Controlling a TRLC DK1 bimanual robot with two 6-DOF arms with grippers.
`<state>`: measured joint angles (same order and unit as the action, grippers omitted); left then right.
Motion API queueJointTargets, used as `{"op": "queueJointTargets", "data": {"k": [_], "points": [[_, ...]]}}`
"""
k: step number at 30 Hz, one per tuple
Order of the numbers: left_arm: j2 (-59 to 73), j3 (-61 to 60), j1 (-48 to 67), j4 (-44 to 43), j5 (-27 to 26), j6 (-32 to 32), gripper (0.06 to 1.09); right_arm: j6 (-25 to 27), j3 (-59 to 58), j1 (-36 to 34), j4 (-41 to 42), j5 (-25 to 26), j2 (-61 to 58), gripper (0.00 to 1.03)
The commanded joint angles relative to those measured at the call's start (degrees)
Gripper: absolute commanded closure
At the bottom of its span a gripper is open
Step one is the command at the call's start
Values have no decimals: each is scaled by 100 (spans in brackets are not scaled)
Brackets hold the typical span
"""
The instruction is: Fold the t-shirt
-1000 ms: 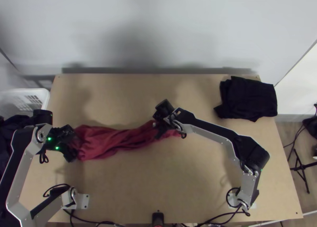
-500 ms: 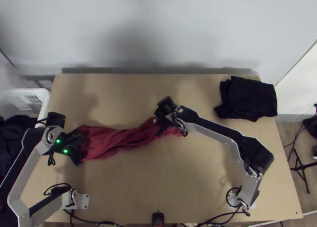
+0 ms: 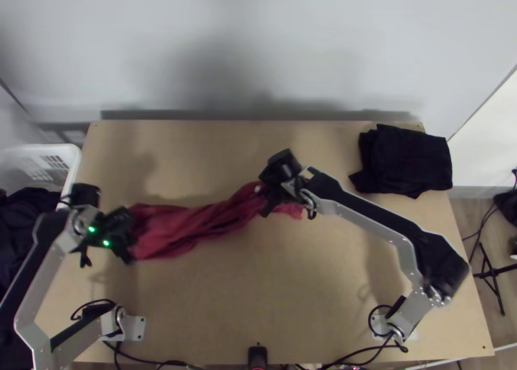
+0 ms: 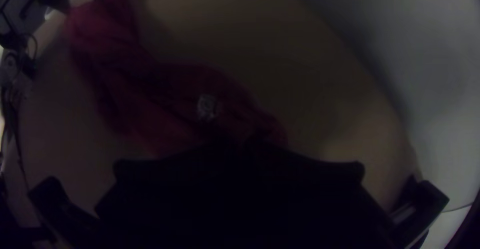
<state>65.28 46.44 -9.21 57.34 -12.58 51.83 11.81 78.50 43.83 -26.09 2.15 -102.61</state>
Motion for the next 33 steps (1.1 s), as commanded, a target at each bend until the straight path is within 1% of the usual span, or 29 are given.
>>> {"op": "queueJointTargets", "data": {"k": [1, 4, 7, 11, 14, 20, 25, 26, 28, 31, 33], "points": [[170, 1272, -898, 365, -447, -51, 104, -4, 148, -121, -309, -31, 637, 95], [284, 2001, -1223, 664, -676, -112, 104, -4, 201, -200, -441, -48, 936, 95], [425, 2722, -1531, 946, -1036, -349, 104, -4, 333, -358, -714, -119, 1173, 95], [653, 3504, -1900, 1253, -1467, -719, 104, 32, 368, -657, -1144, -444, 1384, 95], [794, 3759, -2085, 1253, -1546, -938, 104, 49, 359, -850, -1540, -874, 1533, 95], [1031, 4251, -2252, 1376, -1722, -1220, 104, 49, 306, -859, -1830, -910, 2087, 95], [952, 4330, -1786, 1561, -1748, -1386, 104, 58, -80, -692, -1979, -1006, 2166, 95], [934, 4348, -1672, 1561, -1748, -1448, 104, 58, -133, -630, -1979, -1006, 2175, 94], [908, 4436, -1478, 1570, -1748, -1589, 104, 5, -151, -560, -1979, -1006, 2166, 88], [873, 4567, -1100, 1666, -1748, -1773, 104, -48, -142, -578, -1927, -1006, 2104, 88], [803, 4629, -854, 1693, -1748, -1861, 104, -56, -151, -622, -1927, -1006, 2017, 76]]}}
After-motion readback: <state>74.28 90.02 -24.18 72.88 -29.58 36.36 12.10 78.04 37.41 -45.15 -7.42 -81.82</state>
